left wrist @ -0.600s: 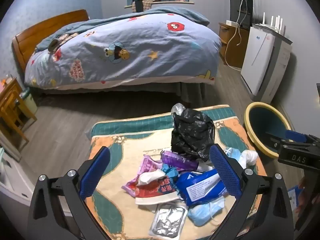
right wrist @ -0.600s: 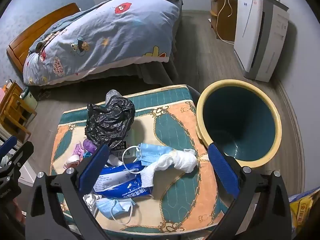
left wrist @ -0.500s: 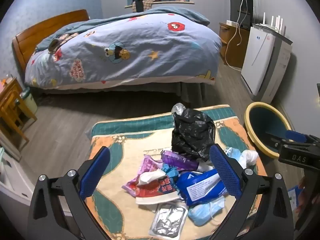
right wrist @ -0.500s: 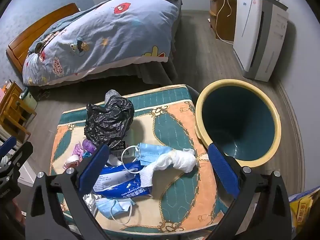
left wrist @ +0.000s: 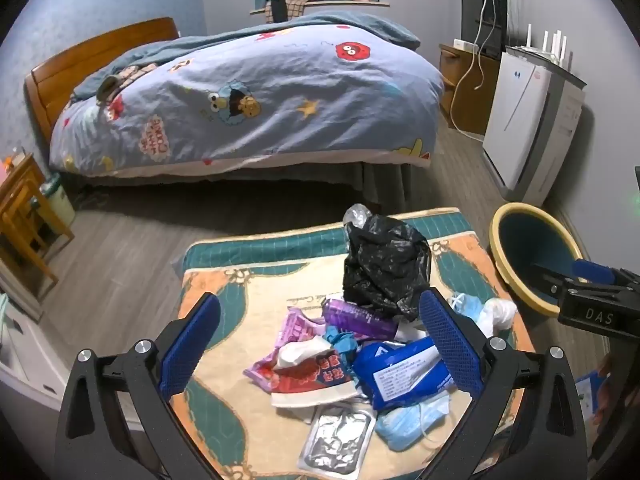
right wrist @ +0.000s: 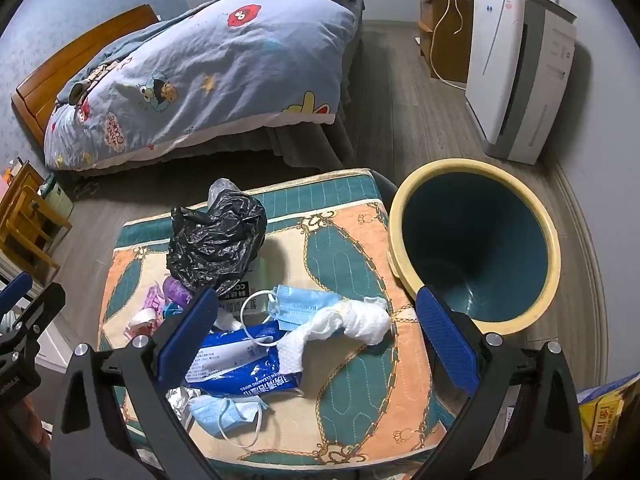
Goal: Collect trash
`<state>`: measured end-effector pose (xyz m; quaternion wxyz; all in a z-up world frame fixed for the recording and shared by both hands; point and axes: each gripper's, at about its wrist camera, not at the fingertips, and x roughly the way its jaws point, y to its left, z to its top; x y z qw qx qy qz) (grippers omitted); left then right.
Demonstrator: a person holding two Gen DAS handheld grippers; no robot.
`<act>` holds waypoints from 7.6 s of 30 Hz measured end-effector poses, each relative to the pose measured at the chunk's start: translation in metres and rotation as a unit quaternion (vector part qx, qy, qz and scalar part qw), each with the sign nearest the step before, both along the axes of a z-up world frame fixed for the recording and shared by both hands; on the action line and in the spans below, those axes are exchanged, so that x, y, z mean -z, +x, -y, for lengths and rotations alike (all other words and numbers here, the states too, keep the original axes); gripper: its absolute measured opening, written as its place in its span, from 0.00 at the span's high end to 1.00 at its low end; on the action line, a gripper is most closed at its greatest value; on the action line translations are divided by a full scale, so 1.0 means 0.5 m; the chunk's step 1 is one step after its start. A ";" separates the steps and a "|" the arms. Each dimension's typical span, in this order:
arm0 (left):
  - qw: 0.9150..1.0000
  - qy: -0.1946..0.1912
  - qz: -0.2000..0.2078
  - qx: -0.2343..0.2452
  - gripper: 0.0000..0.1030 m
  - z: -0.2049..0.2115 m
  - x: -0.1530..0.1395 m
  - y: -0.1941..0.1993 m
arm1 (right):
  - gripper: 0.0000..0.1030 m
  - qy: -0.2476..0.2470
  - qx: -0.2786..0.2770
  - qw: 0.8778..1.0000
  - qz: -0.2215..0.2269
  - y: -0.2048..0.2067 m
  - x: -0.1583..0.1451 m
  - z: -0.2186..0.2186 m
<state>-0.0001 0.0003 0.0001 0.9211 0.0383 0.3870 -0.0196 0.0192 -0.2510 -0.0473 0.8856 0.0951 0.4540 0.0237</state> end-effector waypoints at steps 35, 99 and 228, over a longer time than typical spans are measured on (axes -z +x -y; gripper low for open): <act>1.000 -0.001 -0.002 0.000 0.04 0.000 0.000 0.000 | 0.05 -0.006 0.003 1.000 -0.010 0.001 0.009 -0.004; 0.998 0.019 -0.061 0.024 0.04 0.033 0.135 0.218 | 0.07 0.078 0.056 0.983 -0.155 0.062 0.160 0.034; 0.991 0.013 0.075 0.109 0.05 0.003 -0.104 0.007 | 0.07 0.076 0.050 0.996 0.005 0.024 -0.091 0.127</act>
